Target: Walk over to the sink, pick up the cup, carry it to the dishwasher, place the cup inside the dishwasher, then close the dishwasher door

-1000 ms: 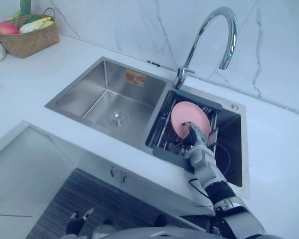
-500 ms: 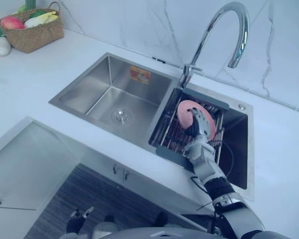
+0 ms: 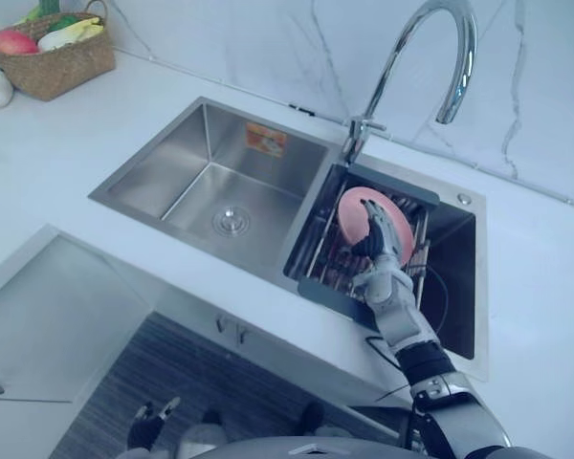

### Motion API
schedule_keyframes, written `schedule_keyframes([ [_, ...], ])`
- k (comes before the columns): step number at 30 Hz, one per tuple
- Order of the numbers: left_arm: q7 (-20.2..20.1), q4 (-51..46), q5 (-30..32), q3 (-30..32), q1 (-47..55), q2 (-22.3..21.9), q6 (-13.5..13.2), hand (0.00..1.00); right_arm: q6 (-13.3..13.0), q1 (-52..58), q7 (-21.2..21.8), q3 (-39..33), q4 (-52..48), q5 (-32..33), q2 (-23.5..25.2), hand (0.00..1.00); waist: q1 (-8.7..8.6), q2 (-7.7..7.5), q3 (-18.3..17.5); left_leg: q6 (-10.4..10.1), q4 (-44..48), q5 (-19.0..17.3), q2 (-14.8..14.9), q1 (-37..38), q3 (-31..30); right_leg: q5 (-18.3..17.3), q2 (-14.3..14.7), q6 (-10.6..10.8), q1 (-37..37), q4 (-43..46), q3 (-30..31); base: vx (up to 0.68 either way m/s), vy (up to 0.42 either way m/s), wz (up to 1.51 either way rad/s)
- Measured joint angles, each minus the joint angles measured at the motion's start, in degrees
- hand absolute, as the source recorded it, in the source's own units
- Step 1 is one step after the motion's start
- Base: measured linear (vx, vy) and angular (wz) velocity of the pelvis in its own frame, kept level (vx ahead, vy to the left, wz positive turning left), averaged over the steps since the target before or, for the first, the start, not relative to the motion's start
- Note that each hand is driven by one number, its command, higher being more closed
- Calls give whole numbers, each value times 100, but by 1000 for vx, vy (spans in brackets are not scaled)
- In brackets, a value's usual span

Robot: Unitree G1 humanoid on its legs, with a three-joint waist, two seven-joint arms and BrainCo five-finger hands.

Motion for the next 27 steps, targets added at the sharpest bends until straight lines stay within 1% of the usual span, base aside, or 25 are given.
schedule_keyframes([
  [5,32,1,-1,-12,0,1,0,0,52,96,160,10,-9,-3,2,0,-1,4,2,2,9,-29,14,7,88,7,4,8,-44,0,95,-7,5,-9],
  [7,97,1,-1,-30,-1,4,0,0,82,99,162,48,-43,-7,1,0,-19,4,2,1,12,-37,14,8,95,7,5,9,-46,0,100,0,0,0],
  [11,101,2,-2,-58,-1,8,0,0,157,99,154,118,-83,-18,-2,0,-22,4,1,-1,14,-39,14,9,99,7,4,9,-47,0,101,0,0,0],
  [12,102,2,-2,-58,-1,8,0,0,157,99,154,162,-102,-20,2,100,-23,4,1,-1,15,-39,14,9,100,7,5,9,-48,0,101,0,0,0],
  [18,106,3,-2,-60,-5,7,-1,0,157,102,146,215,-107,-24,10,100,-13,3,0,-1,18,-39,15,7,90,7,5,9,-42,-1,94,0,0,0],
  [24,107,6,-2,-64,-4,7,-1,0,175,101,-113,288,-106,-56,12,100,-10,0,-4,0,25,-38,15,12,67,7,5,9,-19,-1,69,-3,0,1],
  [27,107,6,-1,-66,-9,7,-1,0,243,101,-144,349,-100,-232,13,100,6,-3,-8,0,24,-37,11,11,56,7,5,9,-14,-1,55,0,0,0],
])
